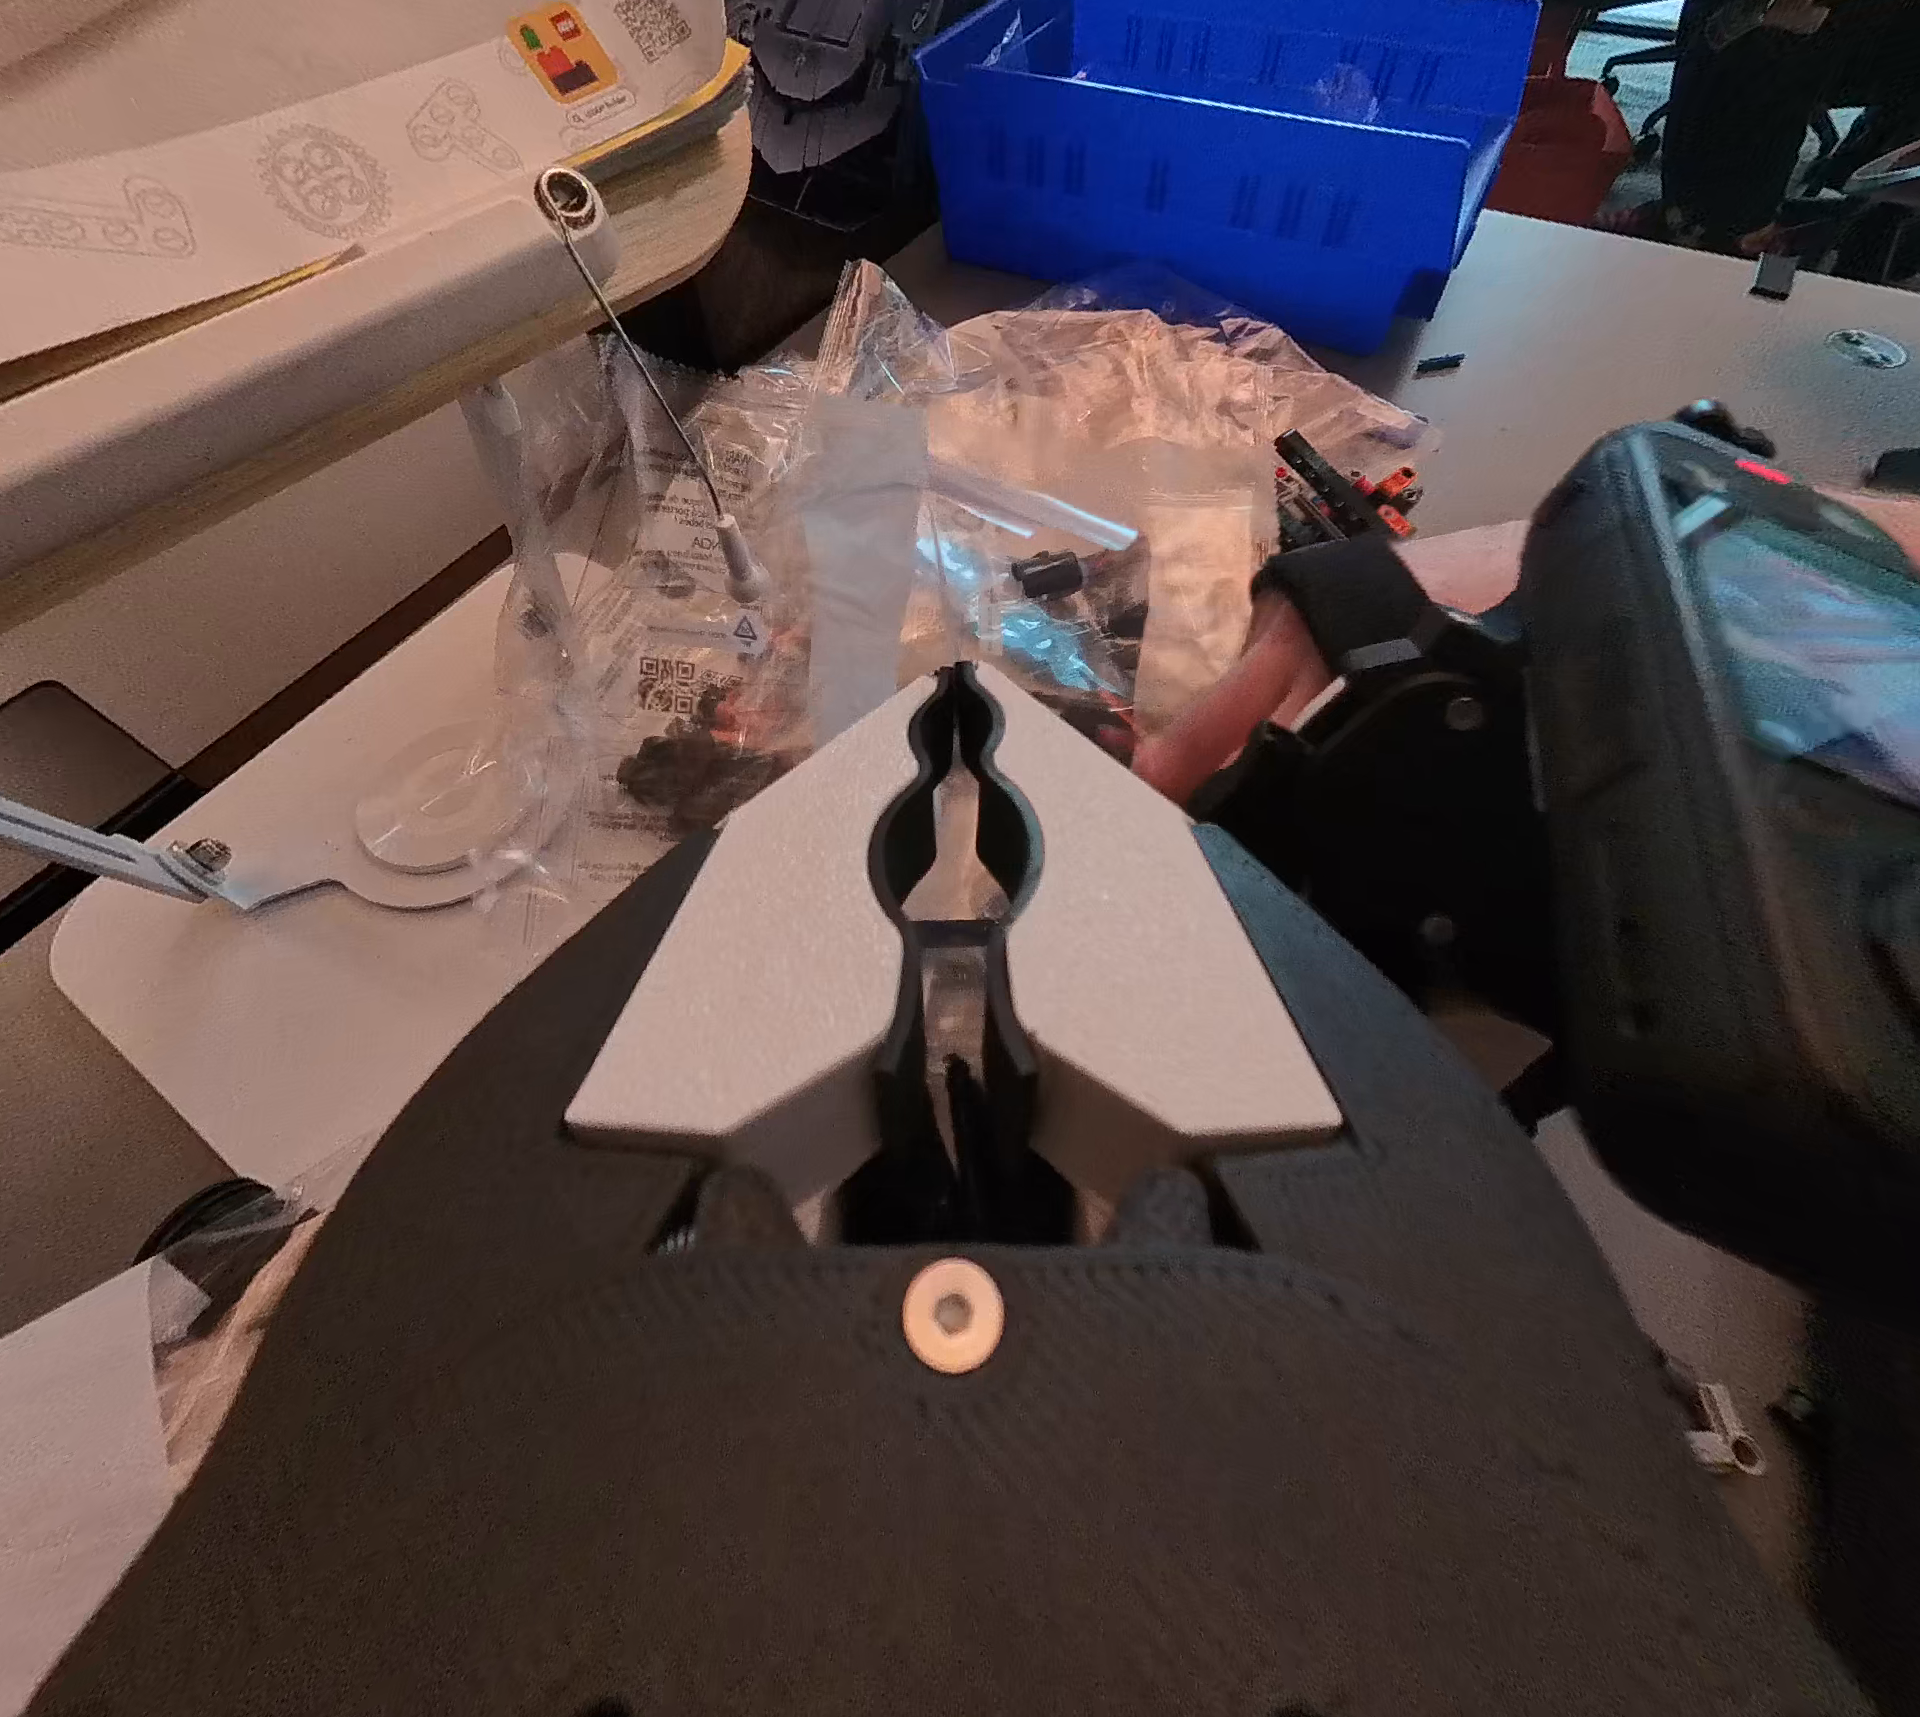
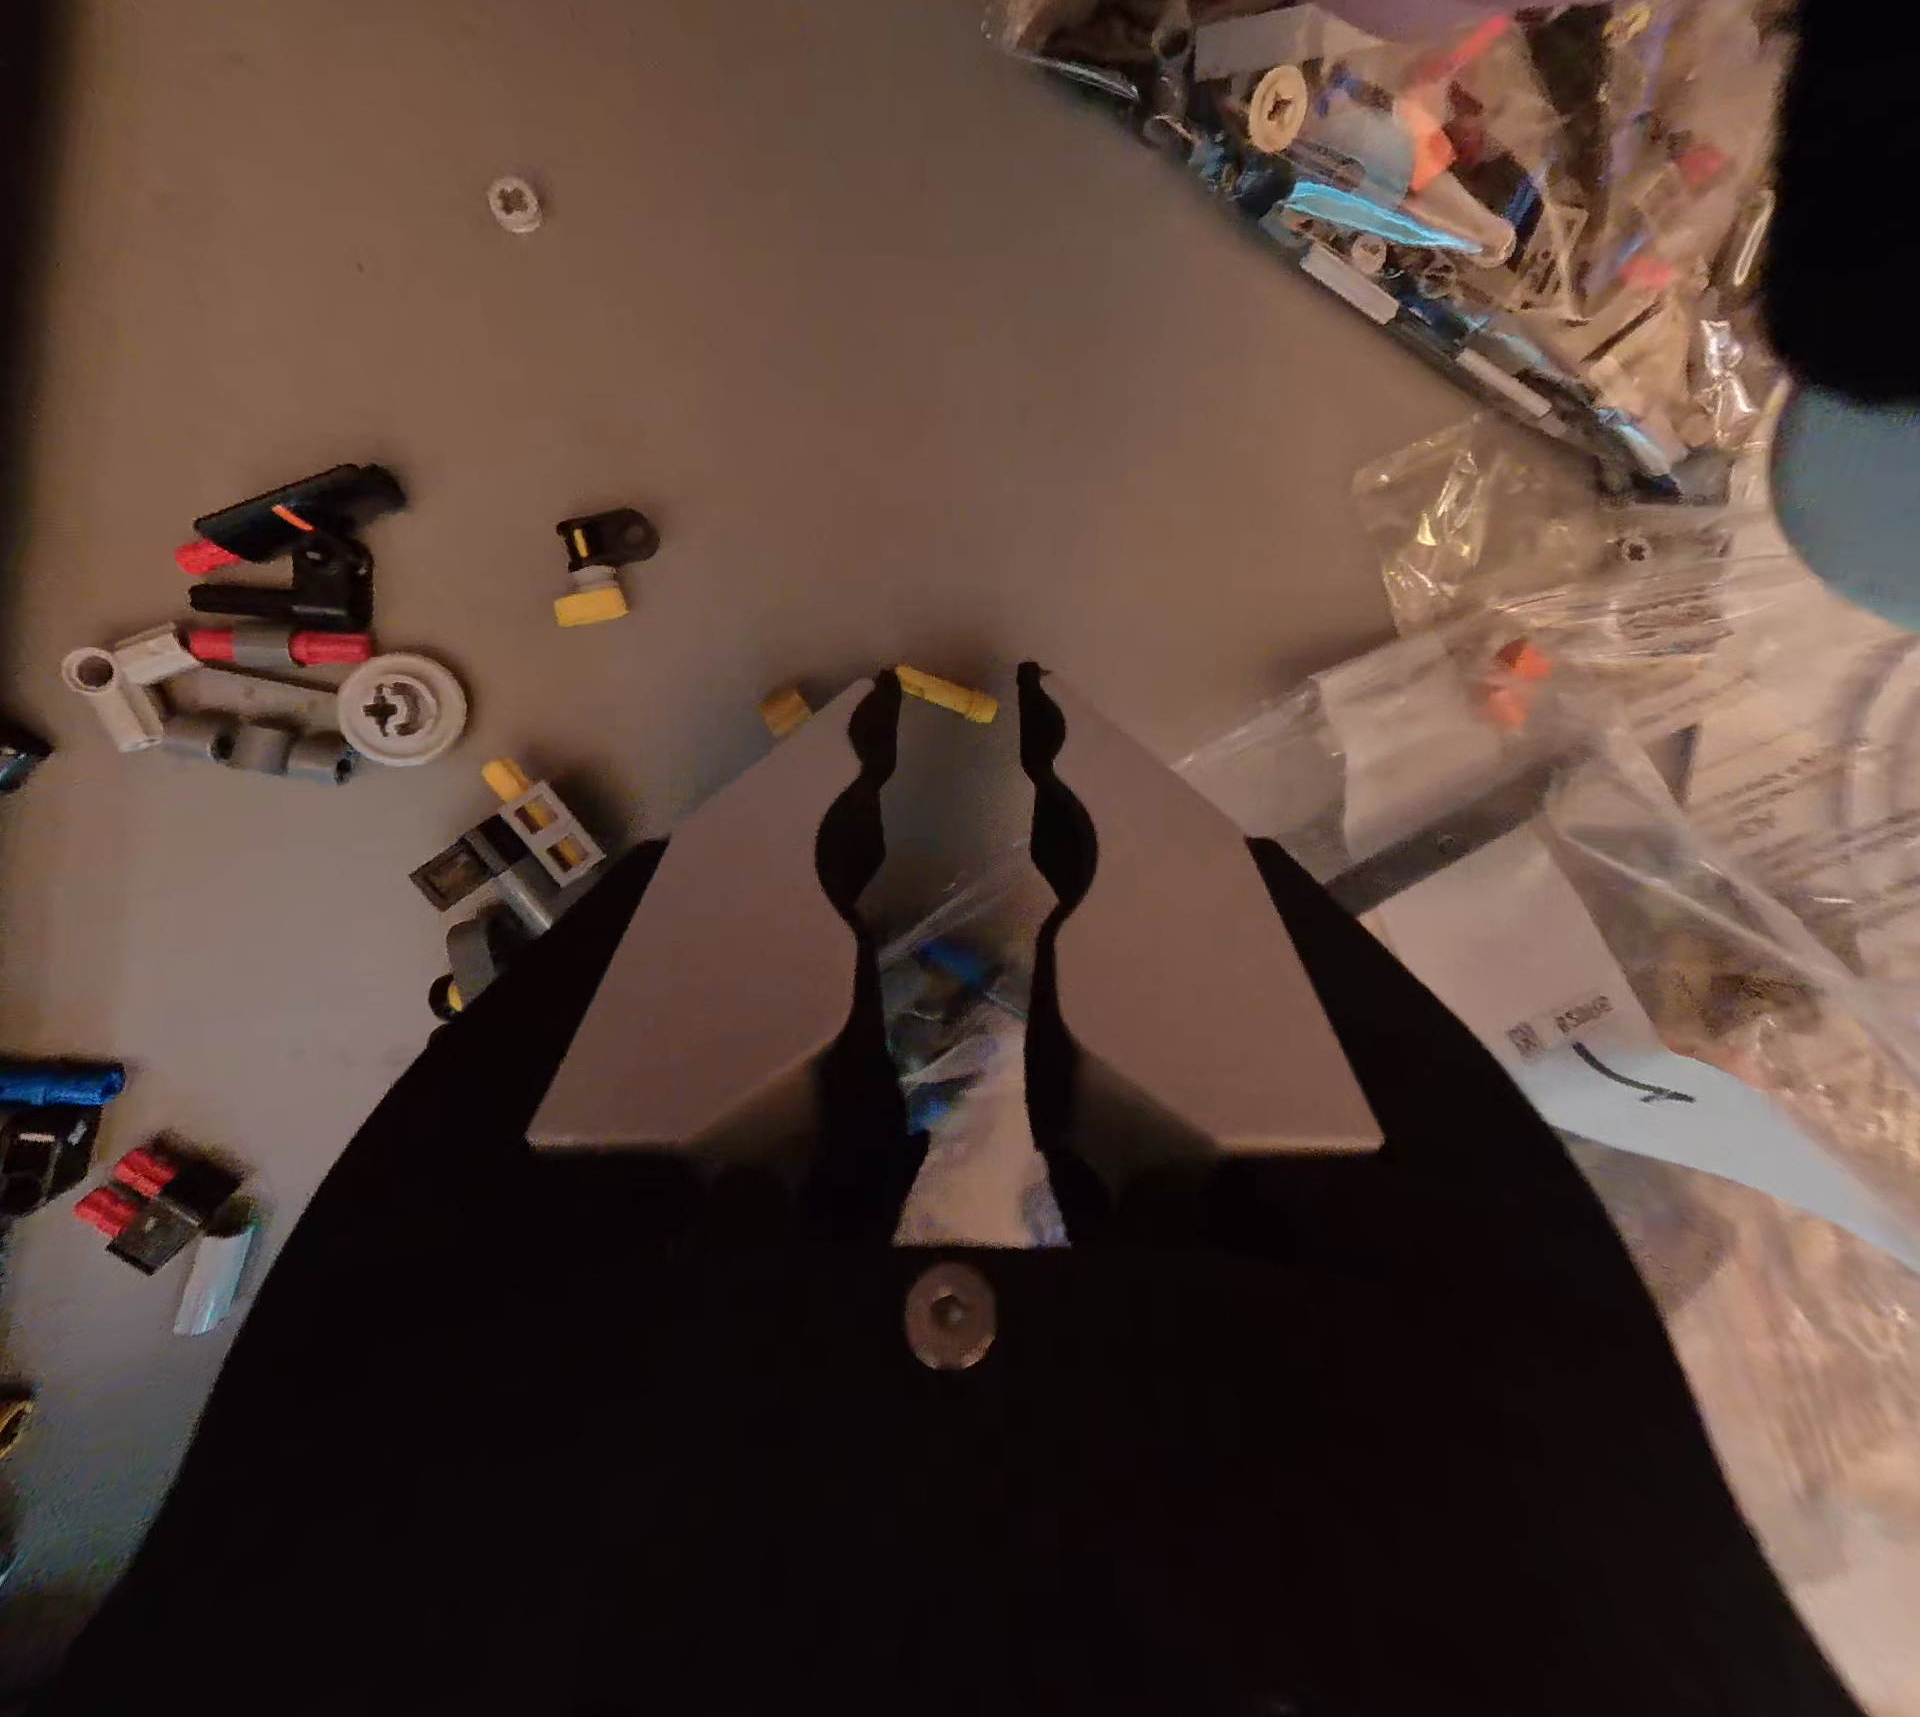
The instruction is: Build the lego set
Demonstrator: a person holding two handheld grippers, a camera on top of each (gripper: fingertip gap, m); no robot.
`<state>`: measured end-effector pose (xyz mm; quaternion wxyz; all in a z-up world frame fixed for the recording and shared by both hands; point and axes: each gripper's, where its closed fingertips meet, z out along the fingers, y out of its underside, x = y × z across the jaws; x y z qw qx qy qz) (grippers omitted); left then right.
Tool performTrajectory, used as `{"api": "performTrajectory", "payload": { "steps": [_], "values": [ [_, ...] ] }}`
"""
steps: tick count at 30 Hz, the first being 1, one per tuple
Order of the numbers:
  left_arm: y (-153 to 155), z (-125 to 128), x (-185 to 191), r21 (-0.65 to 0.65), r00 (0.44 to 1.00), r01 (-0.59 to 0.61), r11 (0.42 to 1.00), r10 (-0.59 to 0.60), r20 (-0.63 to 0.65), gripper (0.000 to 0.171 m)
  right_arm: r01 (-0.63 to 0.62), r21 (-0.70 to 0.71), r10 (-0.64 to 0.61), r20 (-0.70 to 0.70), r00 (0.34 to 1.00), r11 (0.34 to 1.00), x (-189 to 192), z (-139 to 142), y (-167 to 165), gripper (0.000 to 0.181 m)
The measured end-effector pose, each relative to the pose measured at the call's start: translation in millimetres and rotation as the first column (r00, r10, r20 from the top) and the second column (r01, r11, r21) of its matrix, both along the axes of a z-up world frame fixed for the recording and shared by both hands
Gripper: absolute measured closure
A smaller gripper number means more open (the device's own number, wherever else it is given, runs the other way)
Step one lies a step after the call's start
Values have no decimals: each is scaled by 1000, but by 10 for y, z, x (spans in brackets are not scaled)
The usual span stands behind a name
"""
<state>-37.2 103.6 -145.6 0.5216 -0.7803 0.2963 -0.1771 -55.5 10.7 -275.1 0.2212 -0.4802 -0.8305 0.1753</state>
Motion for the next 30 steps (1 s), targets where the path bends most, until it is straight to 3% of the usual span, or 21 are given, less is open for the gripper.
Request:
{"api": "performTrajectory", "payload": {
  "steps": [7, 14, 20, 26, 30],
  "values": [
    [7, -23, -9, -6, 1000, -1, 1000, 1, -6, 171, -2, -60, 3, 31, 1000, 998, 28, -26, -23, 177],
    [10, -39, -15, -9, 1000, -1, 1000, 1, -8, 171, -8, -97, 8, 1, 1000, 995, 74, 19, -60, 180],
    [9, -6, -51, -1, 1000, -11, 1000, 11, 0, 171, -51, -208, 6, -215, 977, 977, 154, 607, -161, 180],
    [15, -16, -54, -4, 1000, -12, 1000, 12, 1, 171, -66, -286, -74, -452, 889, 956, 291, 1214, -40, 180],
    [18, -32, -42, -7, 1000, -10, 1000, 10, -5, 171, -61, -308, -121, -537, 835, 949, 330, 1427, 59, 180]
  ]
}}
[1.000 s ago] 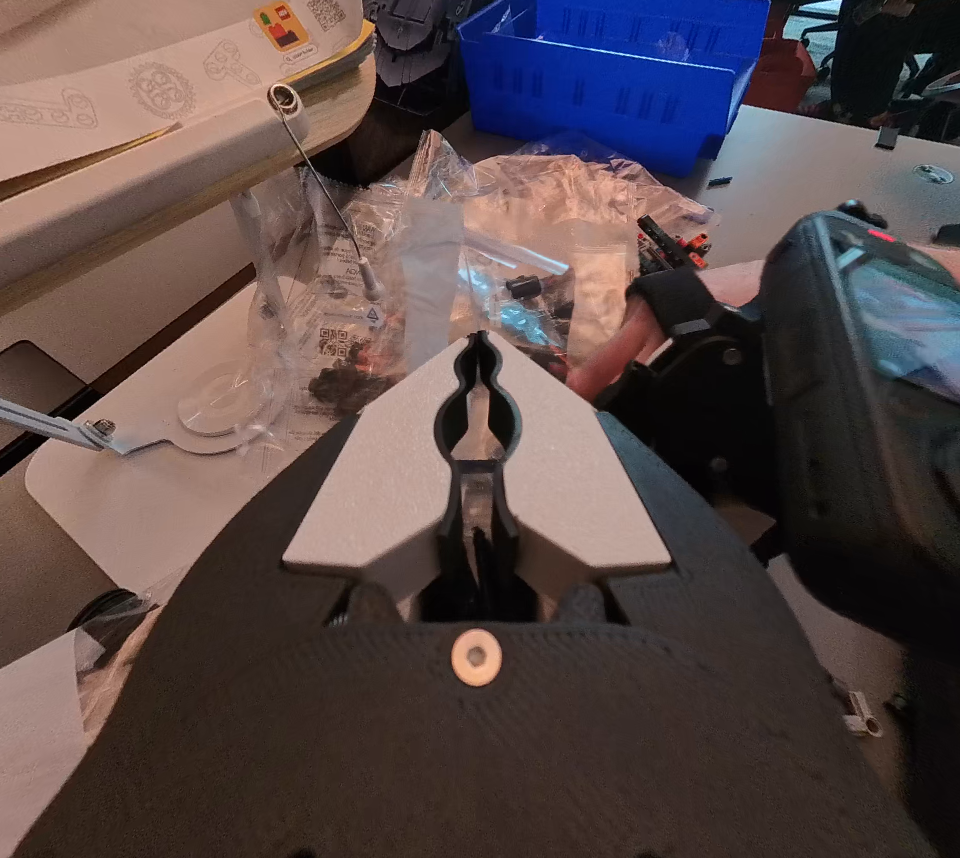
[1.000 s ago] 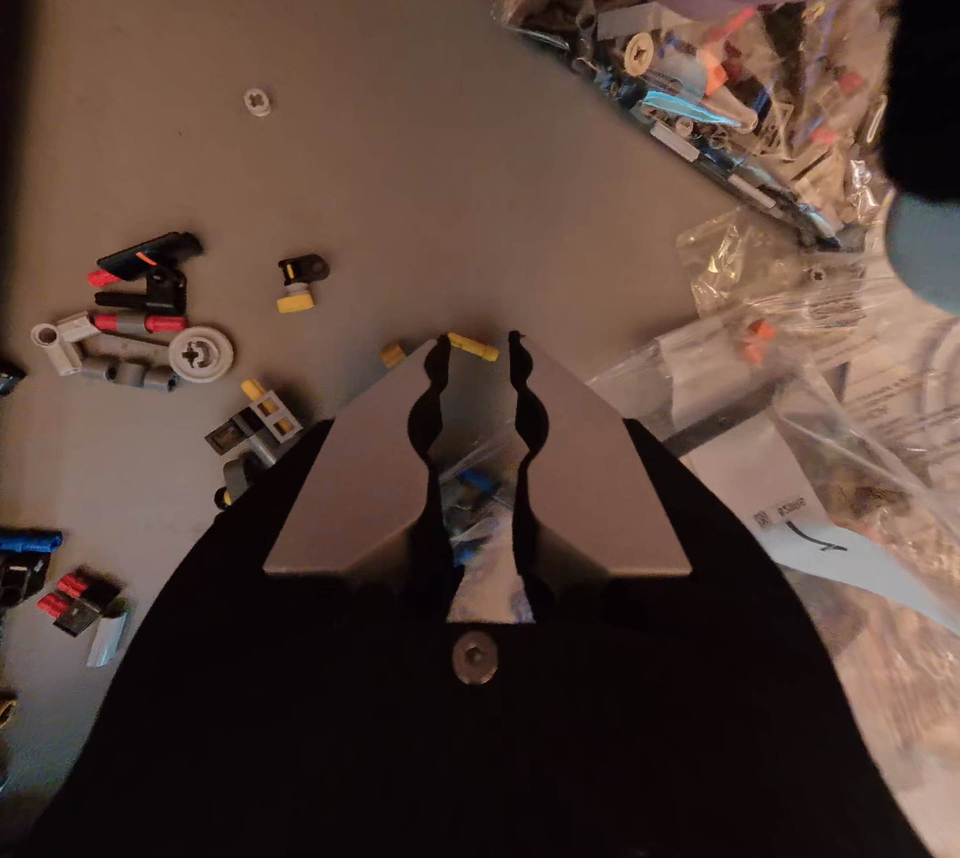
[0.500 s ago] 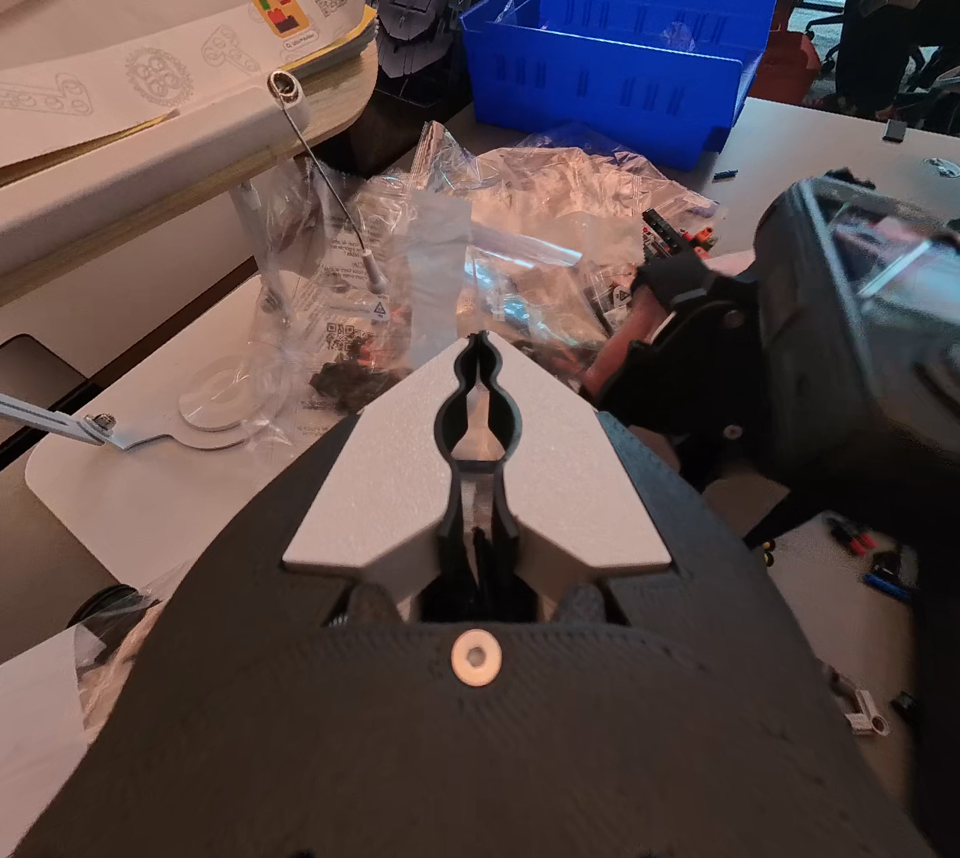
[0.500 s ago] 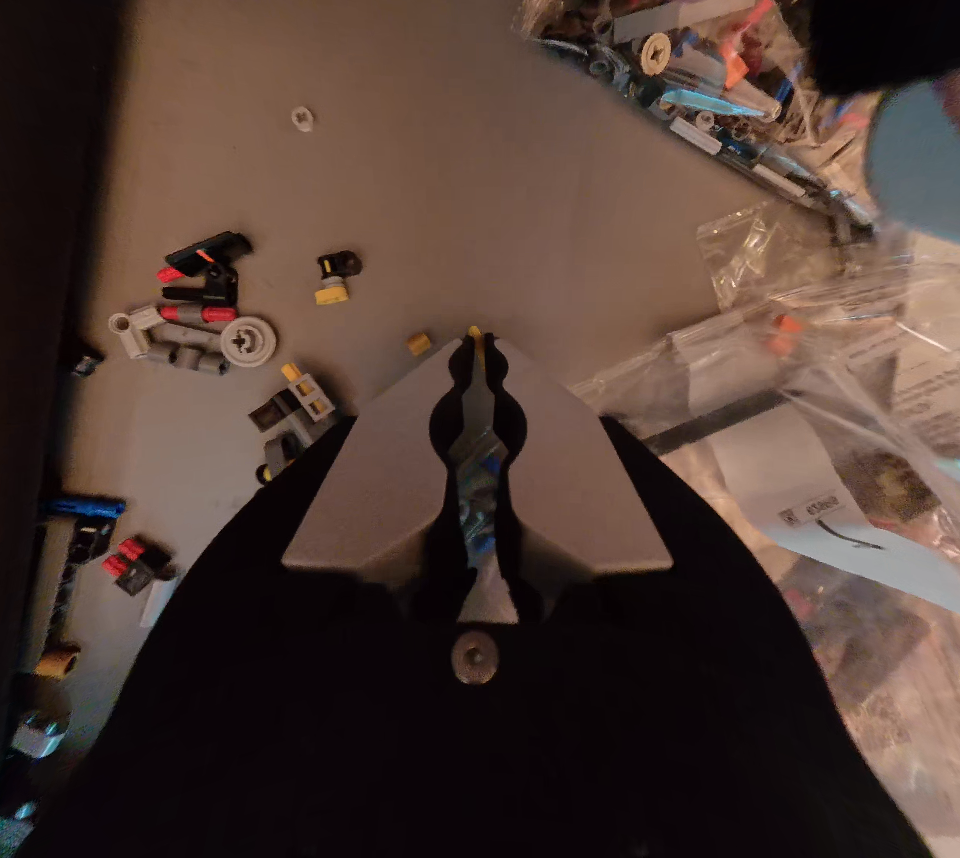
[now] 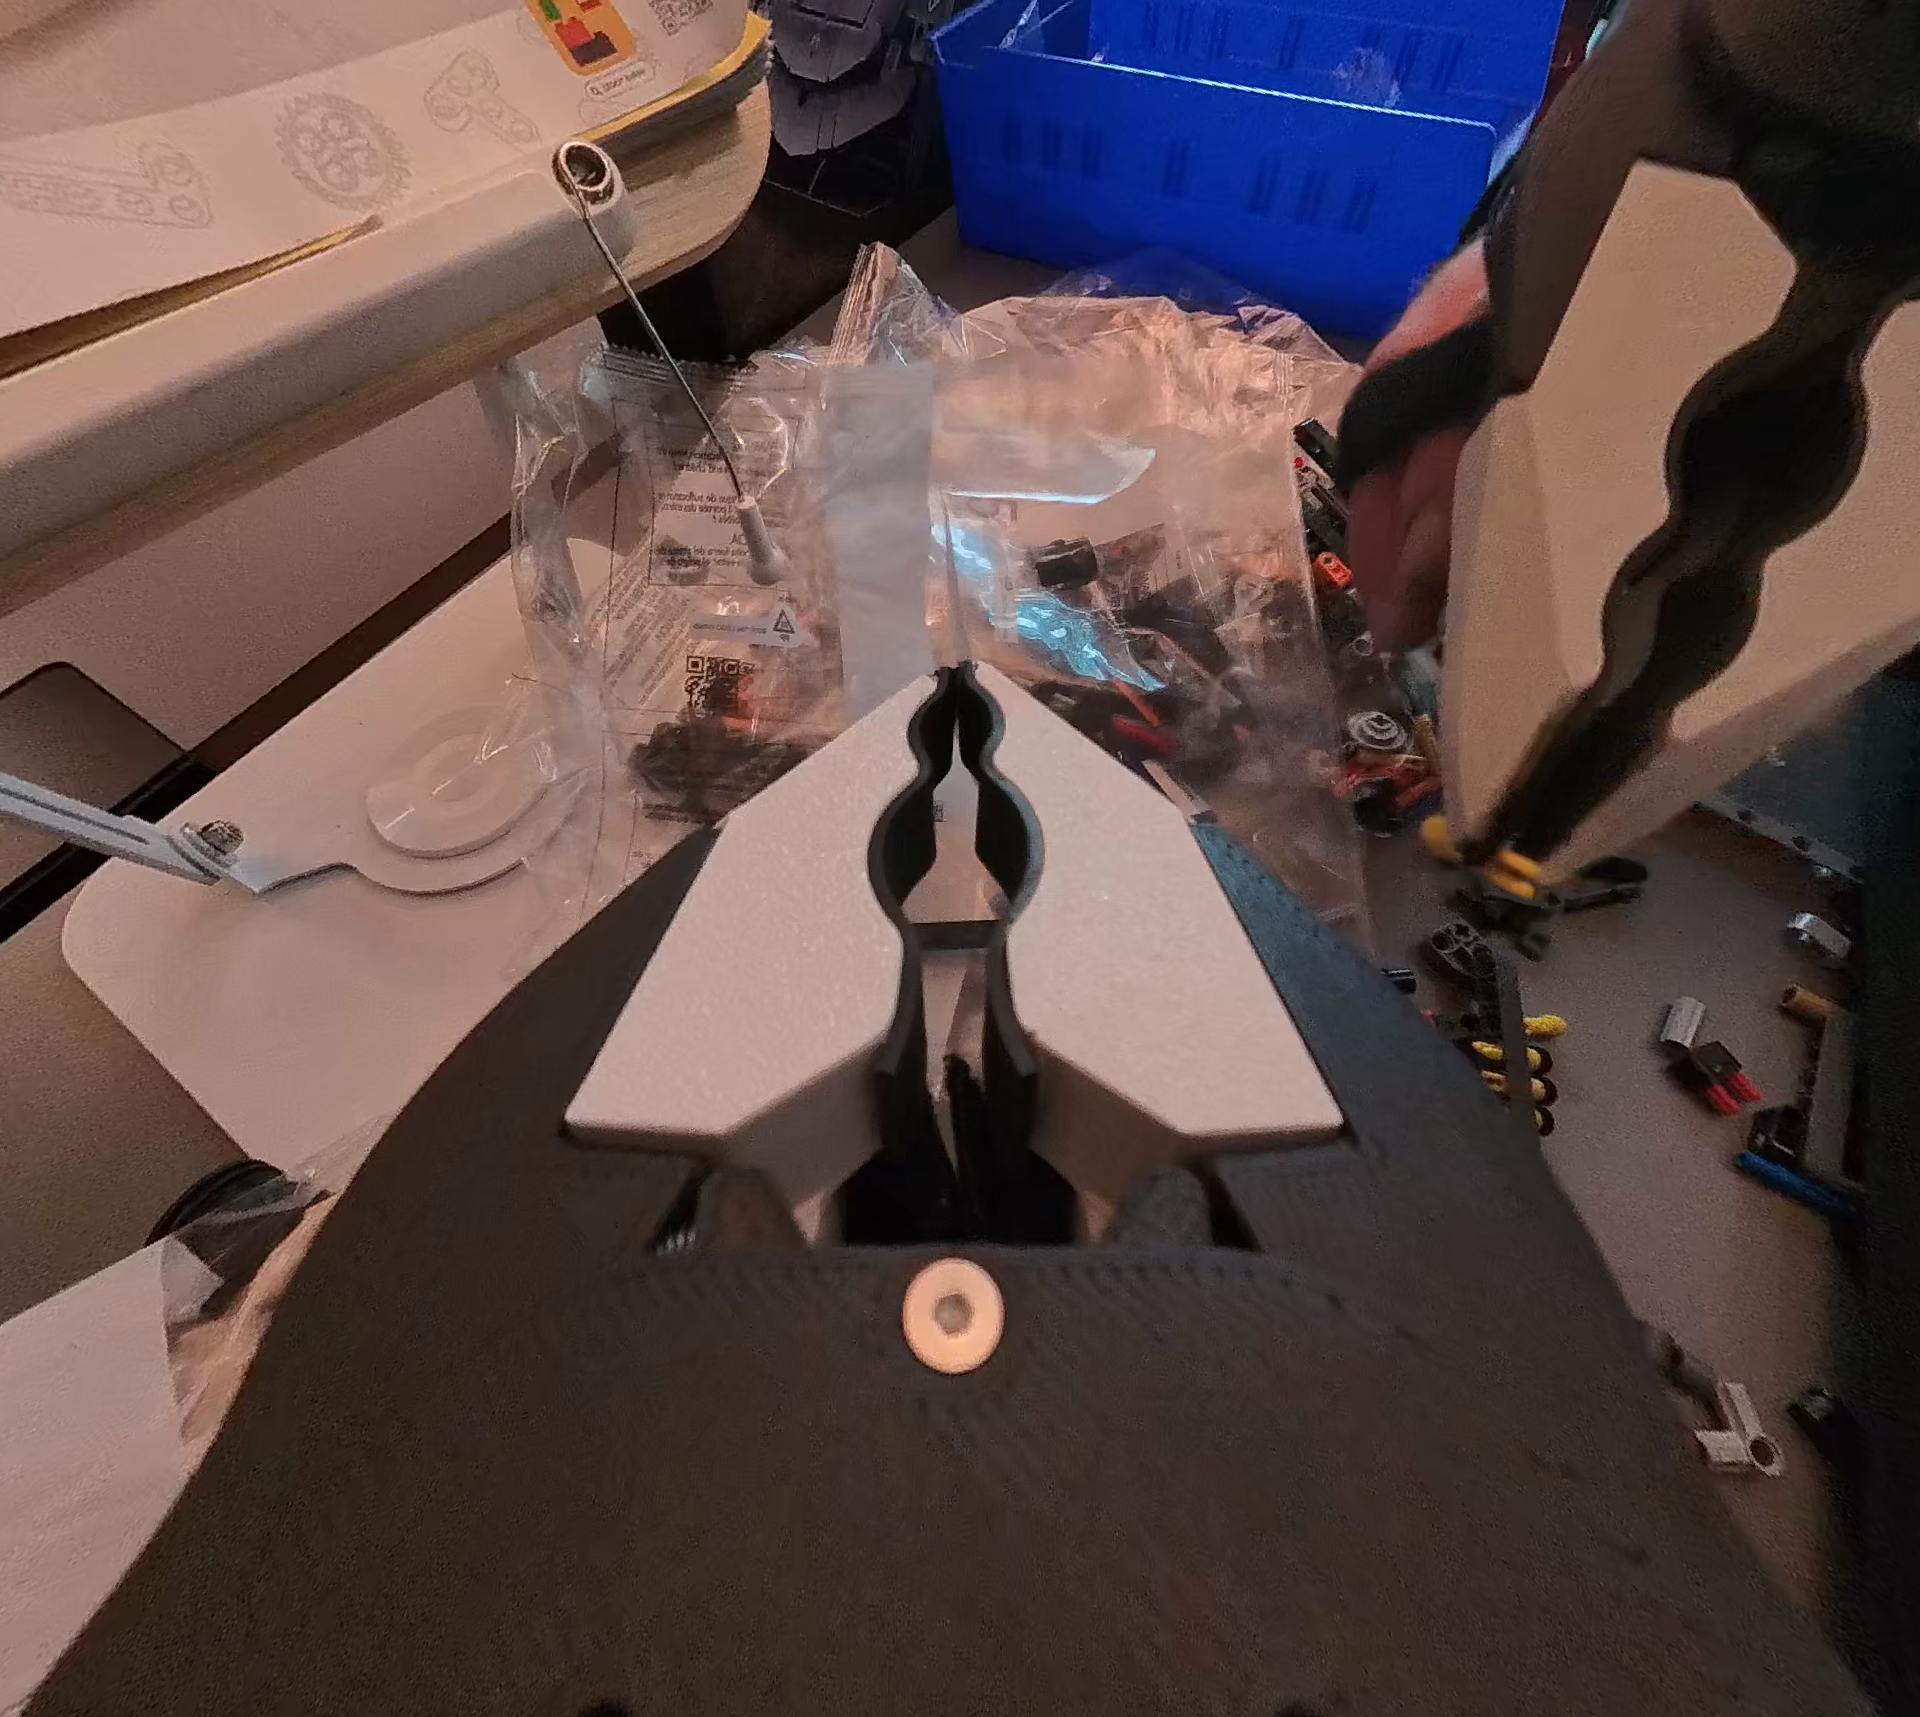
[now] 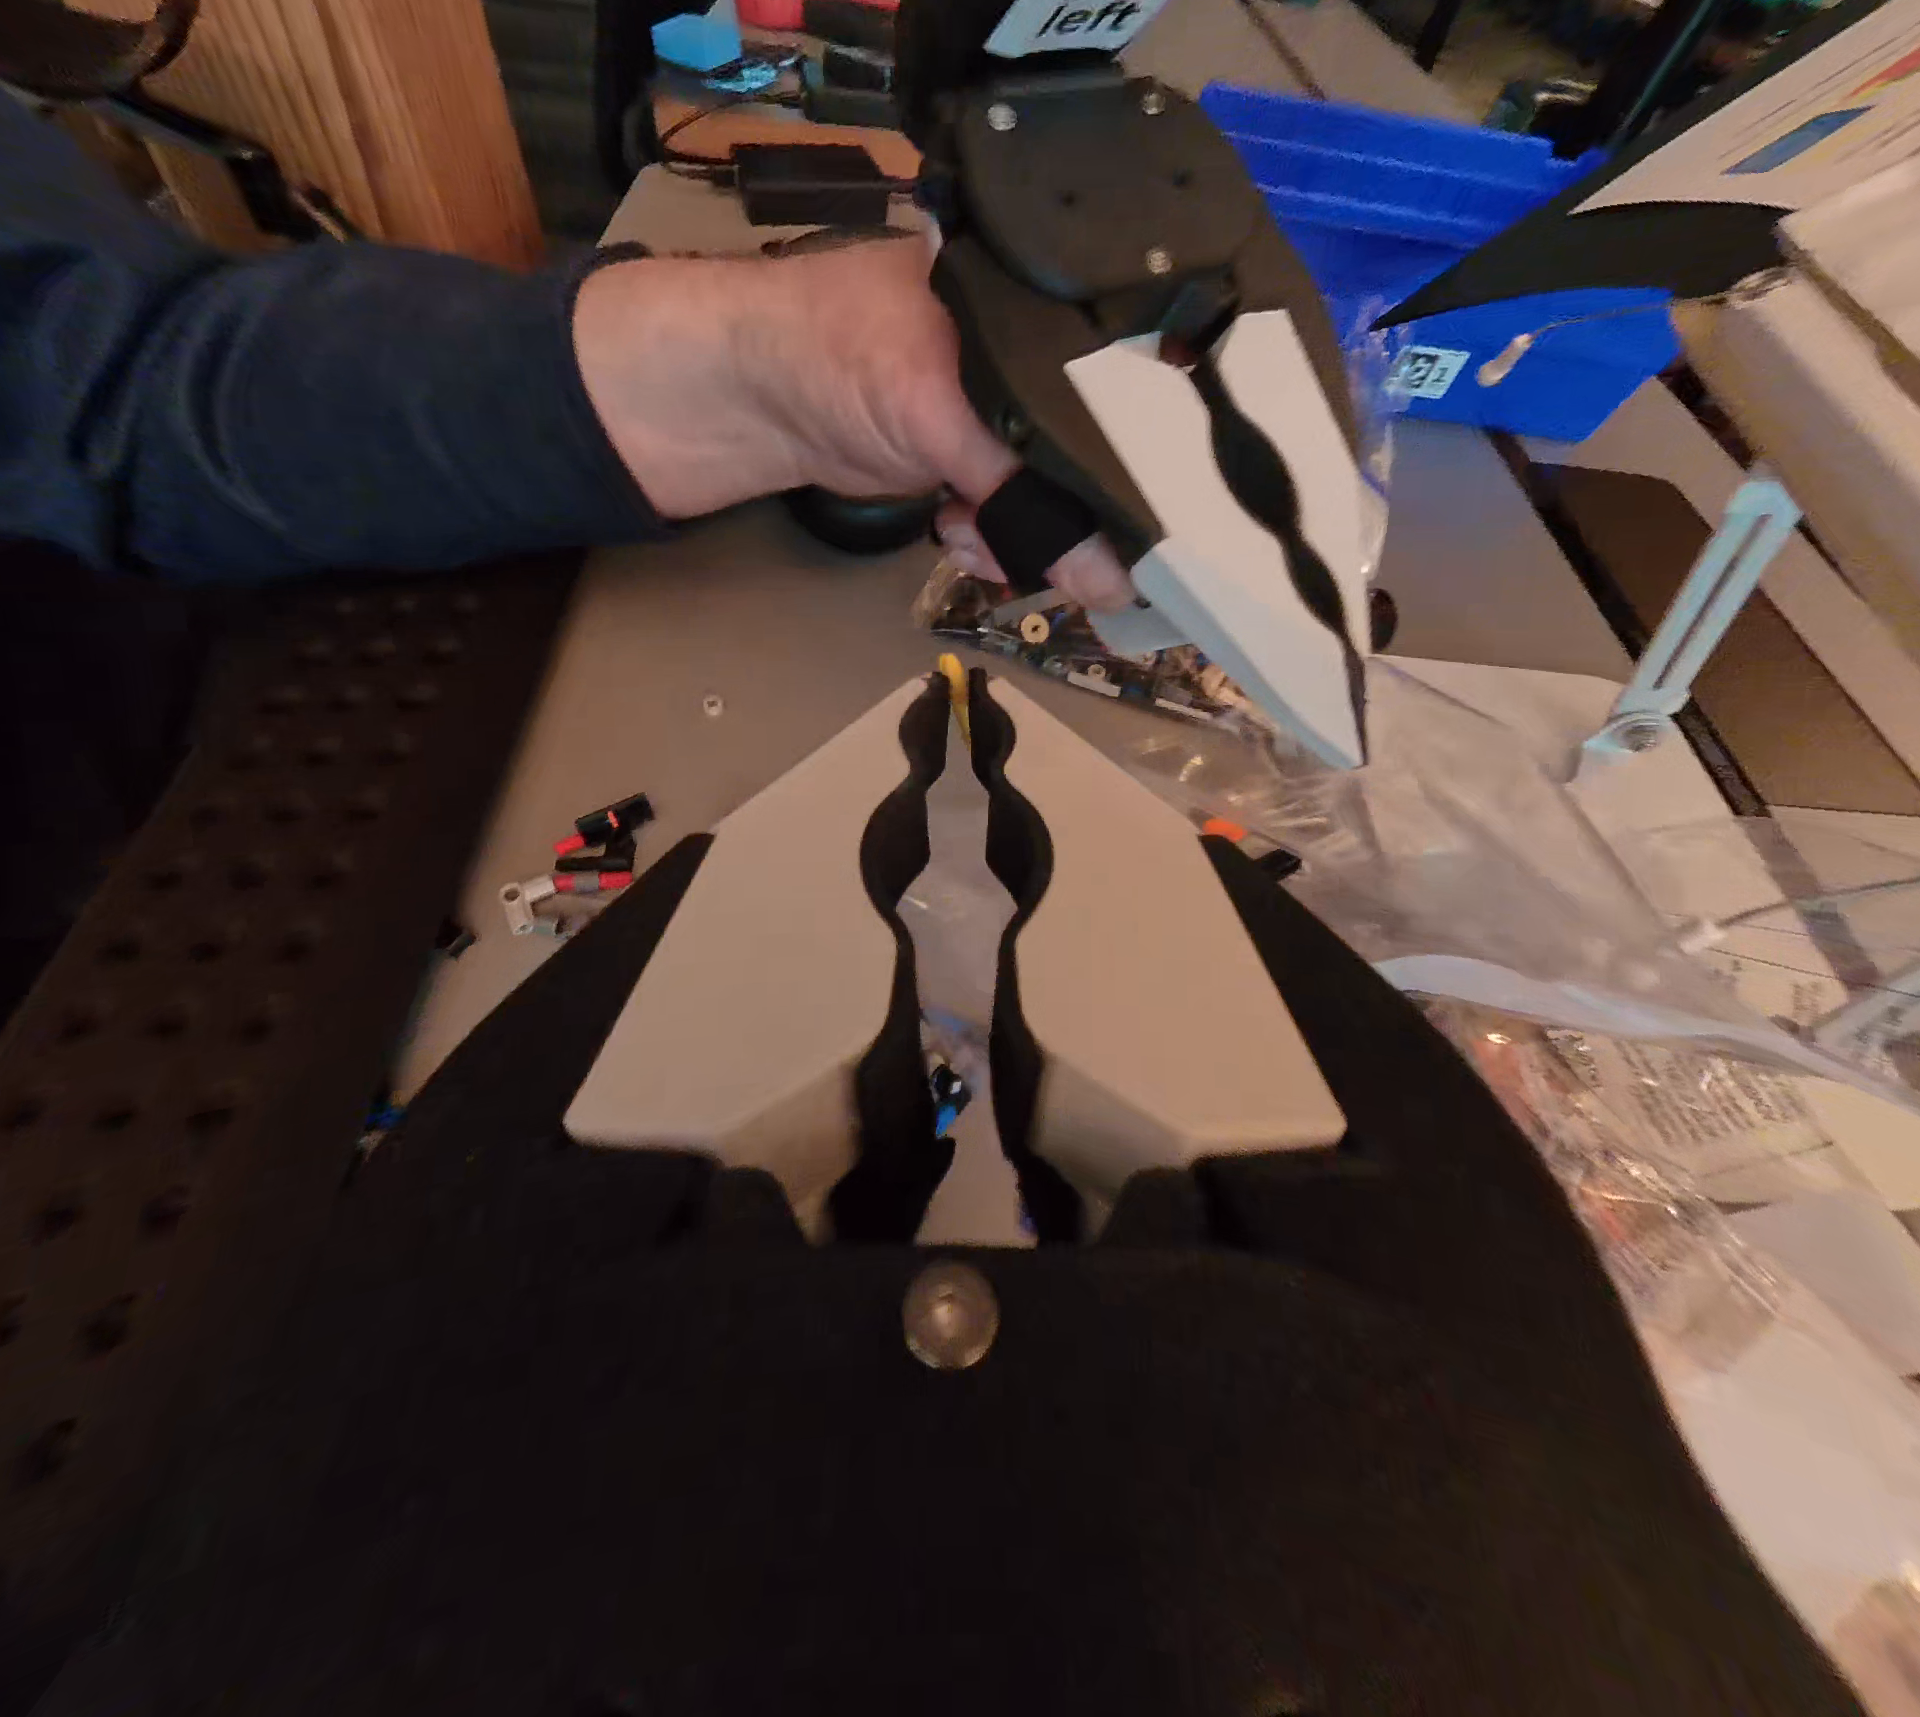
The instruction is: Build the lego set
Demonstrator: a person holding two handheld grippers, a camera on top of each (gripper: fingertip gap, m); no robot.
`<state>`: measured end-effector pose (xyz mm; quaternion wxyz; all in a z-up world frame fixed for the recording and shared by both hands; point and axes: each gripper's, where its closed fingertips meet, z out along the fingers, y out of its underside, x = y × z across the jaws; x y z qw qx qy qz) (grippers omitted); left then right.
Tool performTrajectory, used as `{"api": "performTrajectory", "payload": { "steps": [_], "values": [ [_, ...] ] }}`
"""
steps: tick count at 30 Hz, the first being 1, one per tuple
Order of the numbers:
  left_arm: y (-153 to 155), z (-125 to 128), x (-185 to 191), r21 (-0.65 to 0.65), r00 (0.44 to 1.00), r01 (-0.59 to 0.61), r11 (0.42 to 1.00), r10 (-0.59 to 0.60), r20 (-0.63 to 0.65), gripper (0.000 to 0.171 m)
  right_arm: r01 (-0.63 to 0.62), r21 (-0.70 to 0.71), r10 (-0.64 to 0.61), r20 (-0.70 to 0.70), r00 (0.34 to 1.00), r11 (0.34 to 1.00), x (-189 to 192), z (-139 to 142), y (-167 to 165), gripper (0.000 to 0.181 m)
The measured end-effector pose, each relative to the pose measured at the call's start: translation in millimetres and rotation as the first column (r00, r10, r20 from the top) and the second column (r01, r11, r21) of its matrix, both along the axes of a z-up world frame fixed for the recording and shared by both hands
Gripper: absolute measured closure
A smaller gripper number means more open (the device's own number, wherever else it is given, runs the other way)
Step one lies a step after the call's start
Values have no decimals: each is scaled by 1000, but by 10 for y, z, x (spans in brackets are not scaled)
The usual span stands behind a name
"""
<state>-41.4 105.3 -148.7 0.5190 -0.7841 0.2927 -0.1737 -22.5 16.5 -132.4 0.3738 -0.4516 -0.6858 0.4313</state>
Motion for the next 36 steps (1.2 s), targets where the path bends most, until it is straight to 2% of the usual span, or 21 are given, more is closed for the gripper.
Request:
{"api": "performTrajectory", "payload": {
  "steps": [2, 5, 7, 10, 13, 15, 18, 21, 25, 36],
  "values": [
    [1, -4, 3, -1, 1000, 0, 1000, 0, -1, 171, 43, 16, -44, 28, 999, 999, -24, -62, 82, 180],
    [3, -11, 4, -2, 1000, 0, 1000, 0, -2, 171, 138, 67, -146, 126, 981, 988, -91, -322, 269, 180],
    [3, -12, 7, -2, 1000, 1, 1000, -1, -3, 171, 202, 113, -220, 176, 960, 973, -139, -476, 396, 171],
    [0, -8, 0, -1, 1000, 0, 1000, 0, -3, 171, 216, 169, -245, 177, 953, 962, -159, -496, 411, 164],
    [-3, 5, -11, 2, 1000, -1, 1000, 1, -1, 171, 164, 145, -183, 129, 975, 976, -136, -331, 257, 166],
    [-3, 8, -12, 2, 1000, -1, 1000, 1, 0, 171, 44, 116, -60, 132, 989, 992, -90, -309, 8, 171],
    [-2, -5, -1, -1, 1000, 2, 1000, -2, -4, 171, -100, 75, 78, 254, 964, 992, -43, -539, -309, 172],
    [-1, -16, 3, -3, 1000, 3, 1000, -3, -8, 171, -138, 122, 82, 379, 922, 983, -88, -860, -403, 172],
    [3, -31, 1, -7, 1000, 2, 1000, -2, -11, 171, -128, 171, 33, 470, 882, 977, -143, -1137, -371, 165],
    [5, -67, 17, -11, 999, 5, 1000, -5, -33, 171, -137, 180, 17, 547, 837, 974, -163, -1395, -339, 164]
  ]
}}
